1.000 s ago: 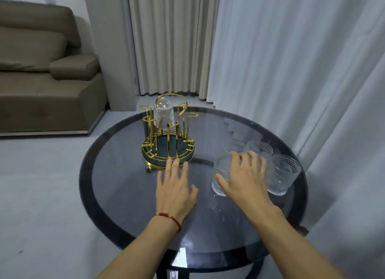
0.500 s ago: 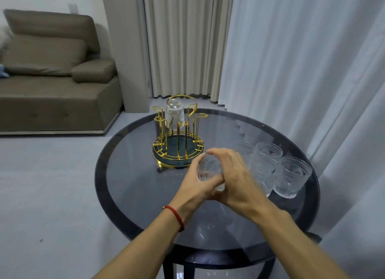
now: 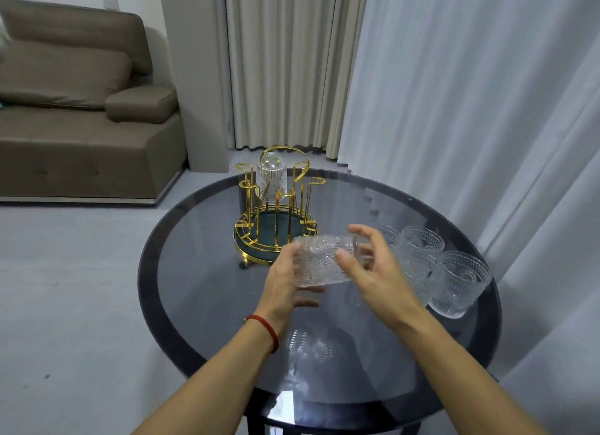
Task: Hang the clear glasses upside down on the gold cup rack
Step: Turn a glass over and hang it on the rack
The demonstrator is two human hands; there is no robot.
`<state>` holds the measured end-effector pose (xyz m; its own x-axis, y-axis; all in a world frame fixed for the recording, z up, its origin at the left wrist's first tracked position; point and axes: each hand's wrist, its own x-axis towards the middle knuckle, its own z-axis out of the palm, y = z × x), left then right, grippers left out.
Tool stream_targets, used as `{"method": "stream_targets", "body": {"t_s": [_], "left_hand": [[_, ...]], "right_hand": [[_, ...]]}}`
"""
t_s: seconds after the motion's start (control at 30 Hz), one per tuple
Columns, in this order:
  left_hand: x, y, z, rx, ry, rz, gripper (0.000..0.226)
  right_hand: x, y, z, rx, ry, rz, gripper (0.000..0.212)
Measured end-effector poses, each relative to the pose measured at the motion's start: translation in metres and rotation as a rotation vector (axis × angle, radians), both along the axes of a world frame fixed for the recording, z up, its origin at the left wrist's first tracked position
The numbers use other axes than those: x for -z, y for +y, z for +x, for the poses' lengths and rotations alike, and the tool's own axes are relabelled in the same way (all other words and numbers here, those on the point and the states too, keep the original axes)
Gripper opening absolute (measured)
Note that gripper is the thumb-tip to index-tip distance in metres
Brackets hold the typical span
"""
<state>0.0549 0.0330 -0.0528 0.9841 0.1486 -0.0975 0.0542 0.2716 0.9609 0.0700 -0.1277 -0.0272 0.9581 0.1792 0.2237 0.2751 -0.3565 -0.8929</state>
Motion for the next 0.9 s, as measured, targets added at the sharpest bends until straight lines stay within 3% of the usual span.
{"method": "stream_targets", "body": {"t_s": [0.1,0.17,0.23,0.43,0.53,0.77,0.9], "left_hand": [[0.023,0.013,0.013,-0.33,-0.121,0.69,0.035],[0.046,0.026,0.024,-0.341,-0.113,1.186,0.04],[0.064,0.036,0.033,-0.229,-0.043,1.417,0.062],[0.082,0.037,0.045,-0.127,-0.034,1.498,0.072],[0.085,0.036,0.046,-0.134,-0.02,1.506,0.072],[0.085,0.037,0.044,-0.126,-0.031,1.484,0.074],[0.085,0.037,0.046,-0.134,-0.035,1.474,0.074]], "right_hand": [[-0.012,-0.004,0.014,0.208,-0.123,0.022,0.055],[-0.024,-0.006,0.028,0.314,-0.173,0.095,0.056],[-0.04,-0.007,0.047,0.394,-0.189,0.158,0.059],[-0.099,0.022,0.114,0.447,-0.249,0.236,0.063],[-0.134,0.055,0.14,0.337,-0.319,0.179,0.065],[-0.17,0.152,0.165,-0.062,-0.426,-0.25,0.071],[-0.164,0.186,0.17,-0.171,-0.405,-0.437,0.073]]}}
